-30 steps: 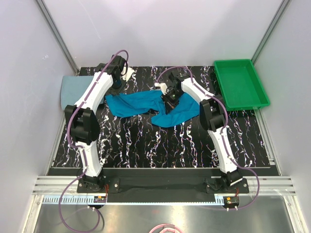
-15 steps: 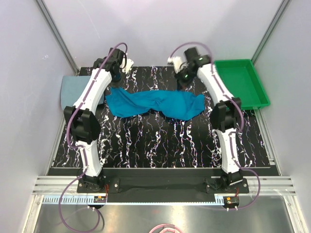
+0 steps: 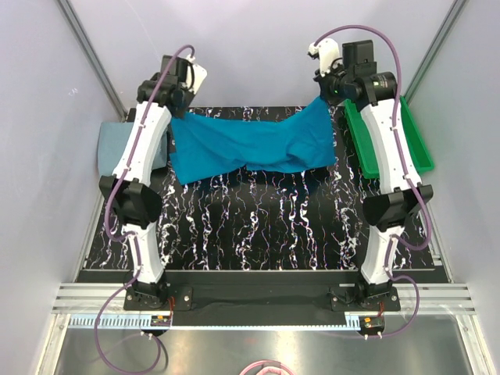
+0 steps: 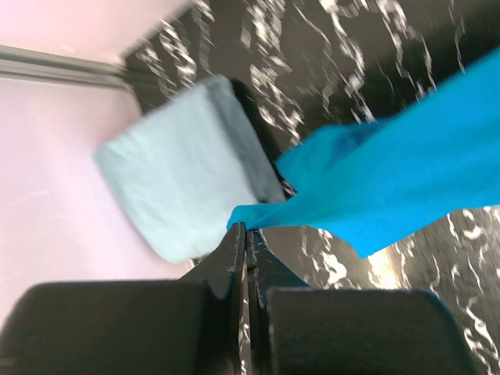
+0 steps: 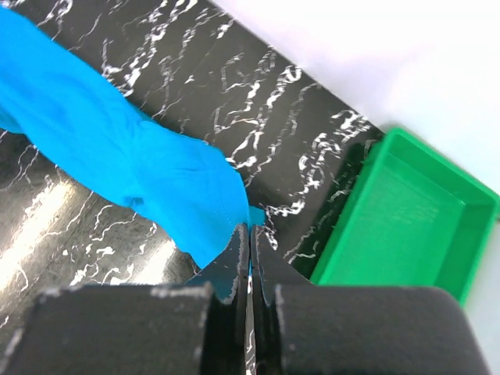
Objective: Fold and stack the t-shirts
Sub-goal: Flatten the tshirt out
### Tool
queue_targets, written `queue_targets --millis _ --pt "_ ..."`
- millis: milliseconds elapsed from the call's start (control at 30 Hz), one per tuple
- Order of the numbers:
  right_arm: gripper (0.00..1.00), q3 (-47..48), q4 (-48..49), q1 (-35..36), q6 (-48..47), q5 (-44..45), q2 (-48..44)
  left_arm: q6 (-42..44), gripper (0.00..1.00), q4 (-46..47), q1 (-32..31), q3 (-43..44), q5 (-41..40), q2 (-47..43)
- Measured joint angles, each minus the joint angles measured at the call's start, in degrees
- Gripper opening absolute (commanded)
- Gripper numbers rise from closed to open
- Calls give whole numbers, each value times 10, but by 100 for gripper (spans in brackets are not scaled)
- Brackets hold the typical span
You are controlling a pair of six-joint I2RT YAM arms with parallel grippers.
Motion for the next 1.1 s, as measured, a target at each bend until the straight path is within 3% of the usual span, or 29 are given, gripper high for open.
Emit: queue_targets --millis 233,300,533,833,1100 --pt "0 8 2 0 27 41 -45 -2 0 2 0 18 -4 -73" --pt "0 13 6 0 33 57 -86 7 0 12 -7 12 -8 -139" --pt "0 -3 37 0 38 91 -226 55 0 81 -11 -54 -23 -302" --pt "0 -41 51 0 69 109 -392 57 0 104 -11 -151 -24 -449" --pt "0 -58 63 -2 26 158 -469 77 0 151 -11 -209 -23 -558"
